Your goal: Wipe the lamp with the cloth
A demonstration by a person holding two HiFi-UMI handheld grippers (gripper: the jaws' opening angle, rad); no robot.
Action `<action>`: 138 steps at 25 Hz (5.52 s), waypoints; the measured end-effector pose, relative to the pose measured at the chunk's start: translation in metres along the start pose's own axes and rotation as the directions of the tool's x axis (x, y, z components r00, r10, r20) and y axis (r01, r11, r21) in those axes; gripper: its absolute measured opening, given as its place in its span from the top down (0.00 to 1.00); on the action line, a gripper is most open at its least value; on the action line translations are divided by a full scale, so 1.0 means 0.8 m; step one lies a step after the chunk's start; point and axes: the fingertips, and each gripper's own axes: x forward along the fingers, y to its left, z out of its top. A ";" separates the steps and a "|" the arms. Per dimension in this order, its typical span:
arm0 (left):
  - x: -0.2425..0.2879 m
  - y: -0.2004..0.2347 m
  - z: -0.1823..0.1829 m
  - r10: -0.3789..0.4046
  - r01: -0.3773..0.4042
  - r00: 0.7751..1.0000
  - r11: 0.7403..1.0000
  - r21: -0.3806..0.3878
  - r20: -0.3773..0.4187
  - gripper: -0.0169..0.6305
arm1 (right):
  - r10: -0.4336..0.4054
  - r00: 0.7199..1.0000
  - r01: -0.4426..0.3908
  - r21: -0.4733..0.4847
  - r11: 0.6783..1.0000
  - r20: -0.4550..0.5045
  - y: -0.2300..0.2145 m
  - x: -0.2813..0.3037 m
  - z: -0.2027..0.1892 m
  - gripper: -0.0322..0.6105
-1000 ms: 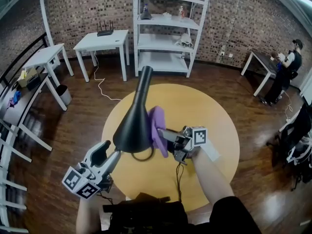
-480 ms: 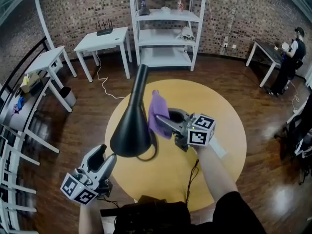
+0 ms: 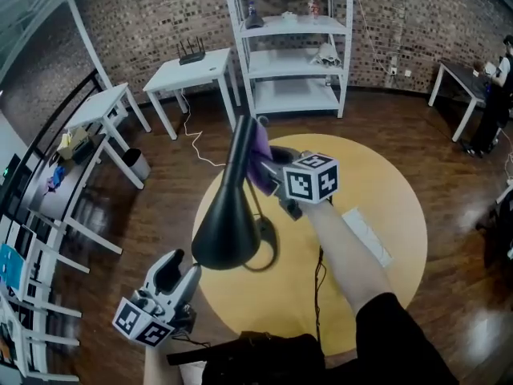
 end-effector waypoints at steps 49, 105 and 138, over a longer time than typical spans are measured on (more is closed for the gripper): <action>0.003 -0.008 -0.010 -0.068 0.068 0.998 0.994 -0.089 0.001 0.65 | -0.026 0.998 -0.009 -0.604 0.797 -0.048 0.072 -0.045 -0.073 0.79; 0.004 -0.018 -0.009 0.027 0.004 0.990 0.976 -0.218 0.142 0.65 | 0.095 0.877 -0.442 0.717 0.539 0.470 -0.095 0.006 0.010 0.80; 0.002 -0.010 -0.010 -0.027 0.050 0.995 0.969 -0.242 0.097 0.65 | 0.127 0.985 -0.072 -0.382 0.921 0.121 0.056 -0.053 -0.052 0.80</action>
